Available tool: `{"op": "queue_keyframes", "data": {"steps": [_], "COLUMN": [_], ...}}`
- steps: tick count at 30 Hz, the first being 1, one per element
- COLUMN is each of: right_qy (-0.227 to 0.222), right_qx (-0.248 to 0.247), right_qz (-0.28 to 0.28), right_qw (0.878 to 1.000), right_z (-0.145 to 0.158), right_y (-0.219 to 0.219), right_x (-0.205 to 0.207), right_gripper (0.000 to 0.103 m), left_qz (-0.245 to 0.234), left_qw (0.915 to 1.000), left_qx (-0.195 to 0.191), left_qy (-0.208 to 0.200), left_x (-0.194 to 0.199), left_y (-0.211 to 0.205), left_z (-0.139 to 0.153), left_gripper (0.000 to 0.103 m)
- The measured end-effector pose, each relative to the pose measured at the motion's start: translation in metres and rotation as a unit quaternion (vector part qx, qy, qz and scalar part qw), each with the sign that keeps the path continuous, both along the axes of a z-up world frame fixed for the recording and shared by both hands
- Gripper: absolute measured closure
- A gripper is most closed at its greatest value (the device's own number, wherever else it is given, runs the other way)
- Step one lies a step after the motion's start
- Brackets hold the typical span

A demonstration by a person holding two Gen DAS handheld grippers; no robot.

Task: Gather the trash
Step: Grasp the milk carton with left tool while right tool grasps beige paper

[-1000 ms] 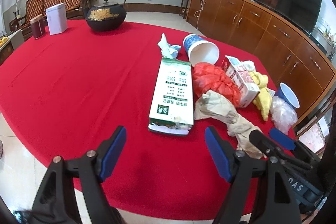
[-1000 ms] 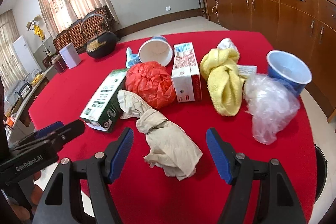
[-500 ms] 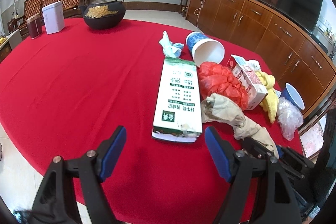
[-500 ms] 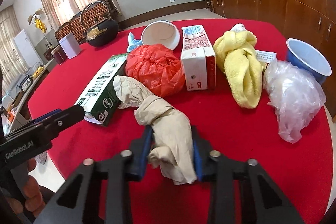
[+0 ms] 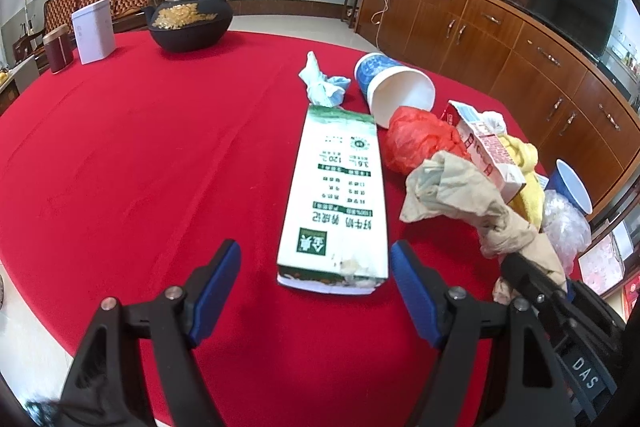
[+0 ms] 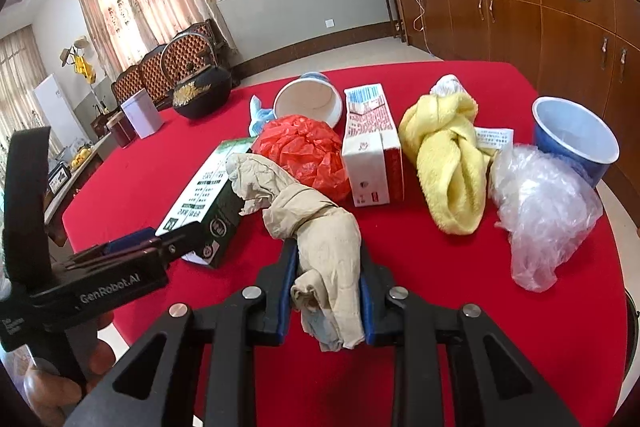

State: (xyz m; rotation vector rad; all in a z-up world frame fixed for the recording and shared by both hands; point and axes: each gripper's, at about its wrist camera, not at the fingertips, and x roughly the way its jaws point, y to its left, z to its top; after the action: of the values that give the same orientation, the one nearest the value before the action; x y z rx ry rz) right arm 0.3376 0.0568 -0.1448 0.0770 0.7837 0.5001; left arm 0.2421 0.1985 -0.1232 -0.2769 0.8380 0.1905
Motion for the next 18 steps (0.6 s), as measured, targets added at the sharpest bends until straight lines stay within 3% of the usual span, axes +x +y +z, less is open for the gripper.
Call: {"op": "queue_keyframes", "data": {"steps": [15,17,18], "right_qy": [0.005,0.006,0.008], "right_qx": [0.021,0.022,0.022], "right_qz": [-0.005,-0.005,-0.004], "right_qw": [1.0,1.0,1.0], "right_z": [0.001,0.001,0.0], "right_y": [0.001,0.001,0.002], "right_x": [0.013,0.013,0.013], "right_gripper": [0.075,0.075,0.075], "left_qz": [-0.006,-0.004,-0.007], "left_qw": [1.0,1.0,0.9999], "left_qx": [-0.002,-0.002,-0.004], "left_qy": [0.005,0.007,0.009], "left_x": [0.022,0.024,0.025], "left_y": [-0.004,-0.004,-0.004], "left_z": [-0.011,-0.013,-0.015], "left_gripper": [0.025,0.031,0.04]}}
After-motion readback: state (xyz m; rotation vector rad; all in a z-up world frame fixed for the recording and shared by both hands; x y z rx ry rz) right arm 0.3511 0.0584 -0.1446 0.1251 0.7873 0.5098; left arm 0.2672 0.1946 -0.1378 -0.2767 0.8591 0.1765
